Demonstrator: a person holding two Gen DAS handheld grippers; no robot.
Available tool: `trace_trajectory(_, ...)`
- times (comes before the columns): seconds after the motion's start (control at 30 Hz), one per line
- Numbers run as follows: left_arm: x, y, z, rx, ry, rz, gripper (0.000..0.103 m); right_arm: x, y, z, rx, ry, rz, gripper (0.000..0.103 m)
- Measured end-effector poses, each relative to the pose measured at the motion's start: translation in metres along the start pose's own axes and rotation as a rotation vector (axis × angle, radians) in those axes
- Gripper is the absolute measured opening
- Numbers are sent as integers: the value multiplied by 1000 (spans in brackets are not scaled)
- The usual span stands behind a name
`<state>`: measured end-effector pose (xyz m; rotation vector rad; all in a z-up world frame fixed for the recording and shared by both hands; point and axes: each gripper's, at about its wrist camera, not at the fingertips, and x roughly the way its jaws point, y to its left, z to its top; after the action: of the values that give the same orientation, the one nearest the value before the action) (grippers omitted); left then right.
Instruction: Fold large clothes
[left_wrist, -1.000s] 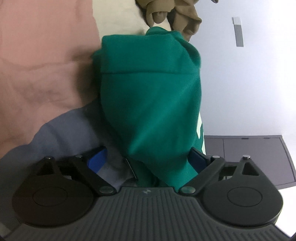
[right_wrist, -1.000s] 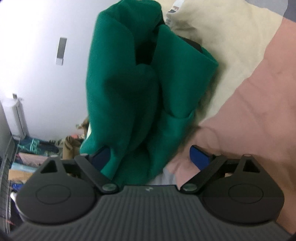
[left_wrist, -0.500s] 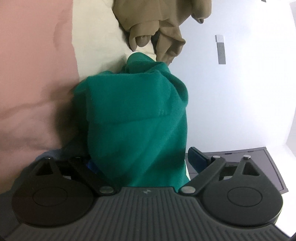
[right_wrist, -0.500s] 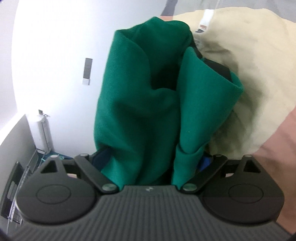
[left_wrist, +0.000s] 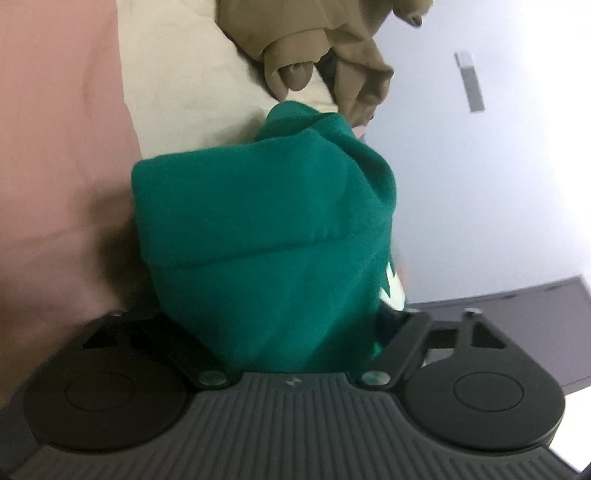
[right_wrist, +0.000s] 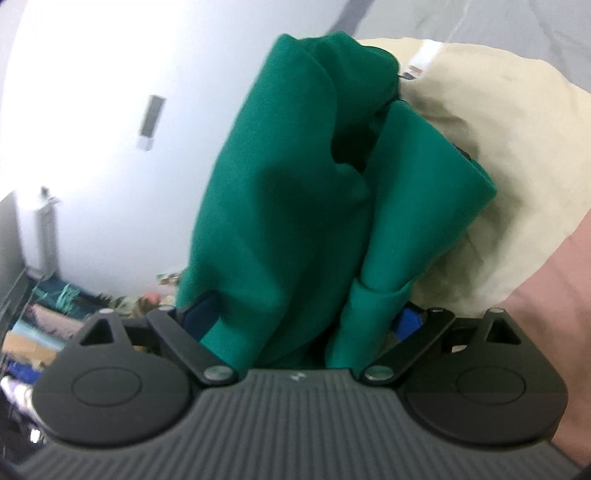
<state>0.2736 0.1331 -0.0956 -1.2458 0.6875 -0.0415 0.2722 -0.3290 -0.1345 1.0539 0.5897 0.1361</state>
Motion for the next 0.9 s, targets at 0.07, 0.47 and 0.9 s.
trace_trajectory(0.07,-1,1,-1,8,0,10,67,6,1,-1,55,-13,-18,103)
trace_trajectory(0.47,4,-2,1,127,-23,3,50,68,-9,1,19,-5,-11,103)
trace_trajectory(0.9,-3,-29,-9,253,-30,-42,35,49,11,21,-245,15,117,30)
